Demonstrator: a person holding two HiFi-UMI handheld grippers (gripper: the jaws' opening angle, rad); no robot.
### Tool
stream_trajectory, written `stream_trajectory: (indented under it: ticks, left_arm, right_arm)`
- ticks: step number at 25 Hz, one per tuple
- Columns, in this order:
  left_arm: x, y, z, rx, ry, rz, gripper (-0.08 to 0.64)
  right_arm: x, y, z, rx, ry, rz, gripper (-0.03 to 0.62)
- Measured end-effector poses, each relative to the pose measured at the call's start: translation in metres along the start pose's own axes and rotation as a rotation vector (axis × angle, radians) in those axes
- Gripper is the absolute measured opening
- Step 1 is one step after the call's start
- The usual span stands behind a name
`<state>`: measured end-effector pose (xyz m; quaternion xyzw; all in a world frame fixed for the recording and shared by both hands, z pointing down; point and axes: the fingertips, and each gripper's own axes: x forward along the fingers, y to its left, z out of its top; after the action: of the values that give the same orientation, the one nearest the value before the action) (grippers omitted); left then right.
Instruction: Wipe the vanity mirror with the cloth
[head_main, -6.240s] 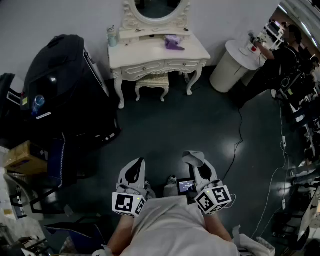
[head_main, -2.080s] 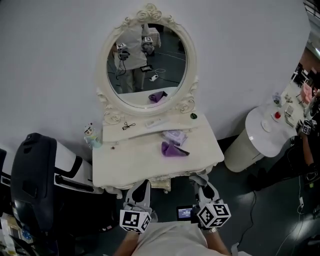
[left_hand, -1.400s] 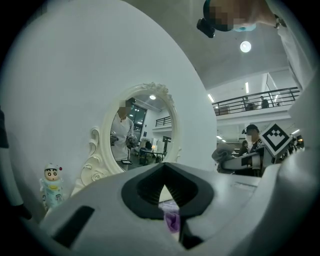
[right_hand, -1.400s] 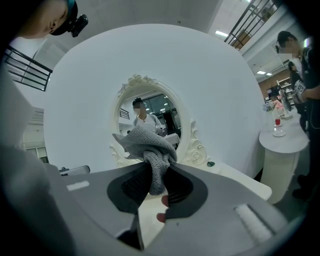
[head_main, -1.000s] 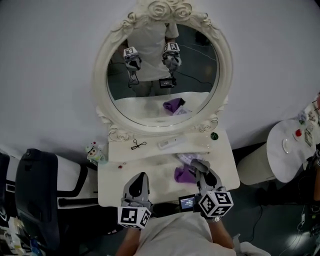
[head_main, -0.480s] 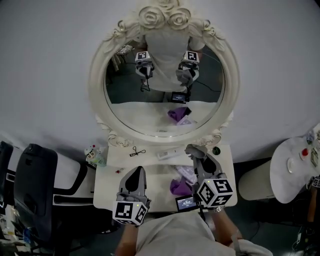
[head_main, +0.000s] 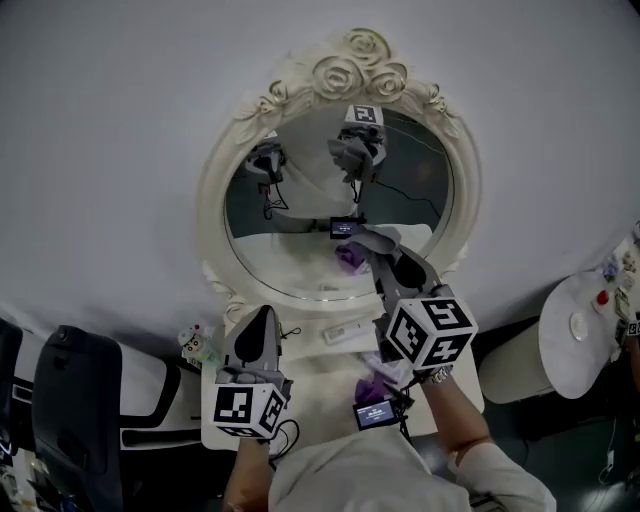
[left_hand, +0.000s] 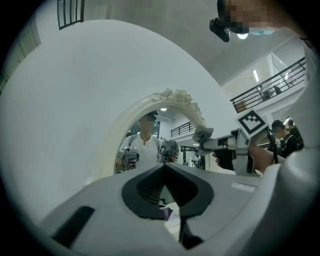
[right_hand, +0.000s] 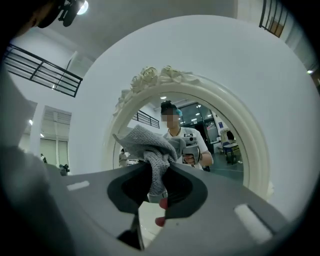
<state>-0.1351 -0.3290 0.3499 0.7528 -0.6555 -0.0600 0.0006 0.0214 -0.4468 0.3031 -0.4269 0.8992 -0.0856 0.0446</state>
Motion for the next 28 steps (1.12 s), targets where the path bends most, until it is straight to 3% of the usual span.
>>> stream_trajectory:
  ticks: [7, 13, 22, 28]
  left_arm:
    - [0.025, 0.015, 0.057, 0.037, -0.027, -0.077, 0.002]
    - [0.015, 0.028, 0.090, 0.074, -0.065, -0.062, 0.002]
    - [0.008, 0.039, 0.095, 0.084, -0.076, -0.026, 0.002]
    - [0.020, 0.015, 0.090, 0.083, -0.073, -0.077, 0.002]
  right_arm:
    - [0.057, 0.048, 0.080, -0.043, -0.084, 0.049, 0.066]
    - [0.101, 0.083, 0.111, -0.056, -0.080, 0.104, 0.066]
    - [0.124, 0.107, 0.129, -0.116, -0.093, 0.134, 0.066]
    - [0.109, 0.070, 0.139, -0.163, -0.130, 0.049, 0.064]
